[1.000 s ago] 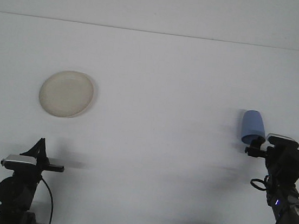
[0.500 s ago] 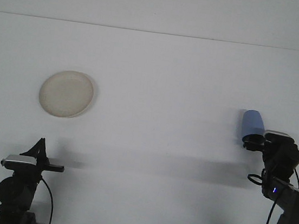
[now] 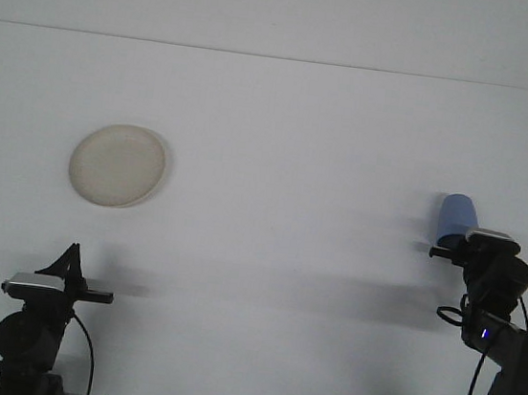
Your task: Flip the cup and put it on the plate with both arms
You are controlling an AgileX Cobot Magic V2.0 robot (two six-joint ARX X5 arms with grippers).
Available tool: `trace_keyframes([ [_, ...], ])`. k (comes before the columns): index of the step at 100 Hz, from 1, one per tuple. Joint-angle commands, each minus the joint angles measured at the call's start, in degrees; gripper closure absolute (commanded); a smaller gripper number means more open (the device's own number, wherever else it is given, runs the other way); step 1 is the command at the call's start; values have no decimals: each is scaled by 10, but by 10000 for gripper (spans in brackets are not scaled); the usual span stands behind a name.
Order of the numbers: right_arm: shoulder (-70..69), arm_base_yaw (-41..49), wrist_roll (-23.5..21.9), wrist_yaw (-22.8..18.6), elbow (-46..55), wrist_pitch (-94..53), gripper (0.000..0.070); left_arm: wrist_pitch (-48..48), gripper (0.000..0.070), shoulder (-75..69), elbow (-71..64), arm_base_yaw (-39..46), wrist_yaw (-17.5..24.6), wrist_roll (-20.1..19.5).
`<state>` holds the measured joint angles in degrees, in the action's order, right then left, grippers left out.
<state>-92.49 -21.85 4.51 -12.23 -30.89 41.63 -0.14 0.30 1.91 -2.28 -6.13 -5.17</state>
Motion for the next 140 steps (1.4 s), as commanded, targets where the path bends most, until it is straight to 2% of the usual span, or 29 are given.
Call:
trace_keyframes([
  [1, 9, 1, -34, 0, -2, -9, 696, 7, 684, -1, -11, 0, -1, 3],
  [13, 65, 13, -45, 11, -2, -65, 696, 7, 685, -1, -11, 0, -1, 3],
  [34, 224, 78, -52, 92, -26, -264, 696, 7, 685, -1, -11, 0, -1, 3],
  [49, 321, 144, -78, 94, -92, -504, 696, 7, 685, -1, -11, 0, -1, 3],
  [61, 356, 205, -82, 90, -162, -658, 696, 7, 685, -1, -11, 0, -1, 3],
  [85, 306, 339, -92, 87, -332, -904, 696, 7, 685, -1, -11, 0, -1, 3],
  [96, 255, 399, -97, 69, -395, -976, 696, 7, 685, -1, -11, 0, -1, 3],
  [140, 29, 612, -75, 62, -518, -1094, 696, 7, 685, -1, -11, 0, -1, 3],
])
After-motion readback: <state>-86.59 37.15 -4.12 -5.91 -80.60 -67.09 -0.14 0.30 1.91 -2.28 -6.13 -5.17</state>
